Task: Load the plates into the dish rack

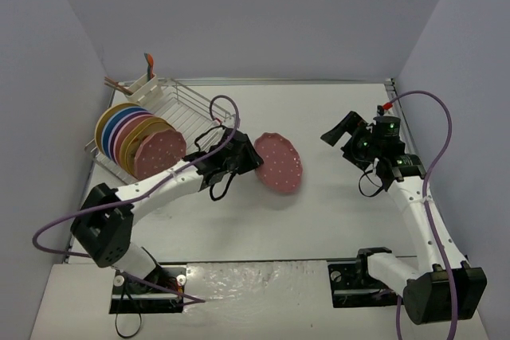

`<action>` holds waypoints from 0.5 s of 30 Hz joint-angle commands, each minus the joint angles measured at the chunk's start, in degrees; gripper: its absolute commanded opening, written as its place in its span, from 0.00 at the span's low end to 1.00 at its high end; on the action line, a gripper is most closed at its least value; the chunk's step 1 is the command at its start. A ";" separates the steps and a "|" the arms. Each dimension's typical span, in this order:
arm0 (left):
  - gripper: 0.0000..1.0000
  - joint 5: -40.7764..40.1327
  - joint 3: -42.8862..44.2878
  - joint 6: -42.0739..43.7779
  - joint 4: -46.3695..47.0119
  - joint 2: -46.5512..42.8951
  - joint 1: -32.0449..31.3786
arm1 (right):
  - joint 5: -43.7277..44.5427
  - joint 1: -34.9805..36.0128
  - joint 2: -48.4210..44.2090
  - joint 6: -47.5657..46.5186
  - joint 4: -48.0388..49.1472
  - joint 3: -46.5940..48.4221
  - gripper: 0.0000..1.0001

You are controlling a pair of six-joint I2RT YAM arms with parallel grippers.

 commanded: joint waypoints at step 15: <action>0.00 -11.48 32.36 71.63 -35.41 -20.54 9.57 | -2.63 -1.58 1.37 -15.31 -1.31 5.70 1.00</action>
